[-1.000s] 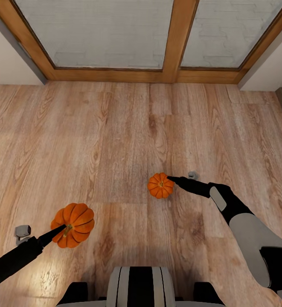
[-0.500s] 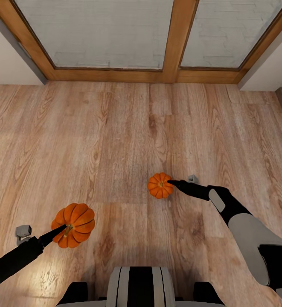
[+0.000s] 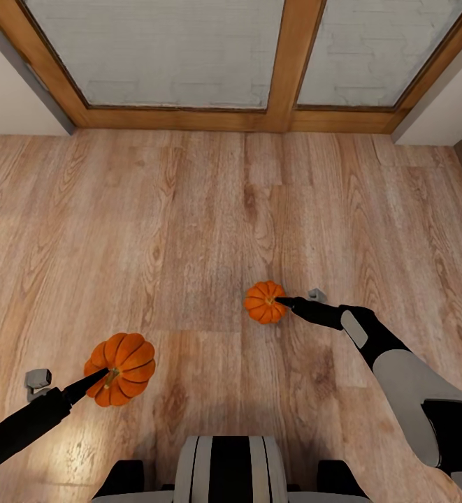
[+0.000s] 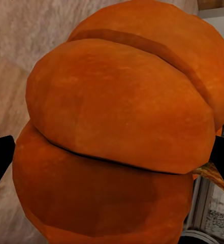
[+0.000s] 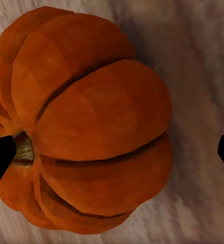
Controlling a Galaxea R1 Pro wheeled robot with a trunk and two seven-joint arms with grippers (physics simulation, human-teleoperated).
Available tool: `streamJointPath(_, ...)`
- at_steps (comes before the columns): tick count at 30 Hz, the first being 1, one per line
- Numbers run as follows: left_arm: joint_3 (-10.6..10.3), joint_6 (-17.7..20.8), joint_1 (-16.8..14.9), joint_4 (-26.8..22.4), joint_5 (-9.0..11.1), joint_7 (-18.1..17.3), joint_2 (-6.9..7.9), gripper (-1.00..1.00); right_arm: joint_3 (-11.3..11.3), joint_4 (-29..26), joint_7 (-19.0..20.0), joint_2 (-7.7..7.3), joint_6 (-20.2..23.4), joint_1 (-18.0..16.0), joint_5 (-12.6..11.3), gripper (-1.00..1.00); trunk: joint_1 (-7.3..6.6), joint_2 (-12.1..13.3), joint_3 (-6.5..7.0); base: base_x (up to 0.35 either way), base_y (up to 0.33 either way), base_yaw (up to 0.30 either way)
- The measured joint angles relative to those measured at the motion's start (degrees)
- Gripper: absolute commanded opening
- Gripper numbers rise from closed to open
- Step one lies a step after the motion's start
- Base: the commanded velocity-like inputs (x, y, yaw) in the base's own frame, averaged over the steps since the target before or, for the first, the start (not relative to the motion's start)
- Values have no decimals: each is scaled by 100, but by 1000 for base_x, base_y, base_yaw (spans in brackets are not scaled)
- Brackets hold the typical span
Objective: Place each of the two pumpkins and all three candles from the living room inside a cabinet in the living room (use any cabinet), then make sure every cabinet is closed, and position the cauldron so it is next to a table in the living room.
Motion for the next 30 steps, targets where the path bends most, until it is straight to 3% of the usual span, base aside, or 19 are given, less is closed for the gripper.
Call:
streamJointPath(11,0,-4,0,0,2,-3,6,-100,5,-61,36,4,1,7,-15,100,0,0,0,0,0,11)
streamJointPath(26,1,1,1,0,0,6,6,-100,16,-64,41,29,15,8,-17,100,0,0,0,0,0,226)
streamJointPath(27,-1,2,0,1,-1,8,8,-100,17,-64,42,31,20,7,-20,-100,0,0,0,0,0,58)
streamJointPath(30,-5,-1,0,0,0,10,11,-100,22,-61,43,32,43,1,-7,-100,0,0,0,0,0,29)
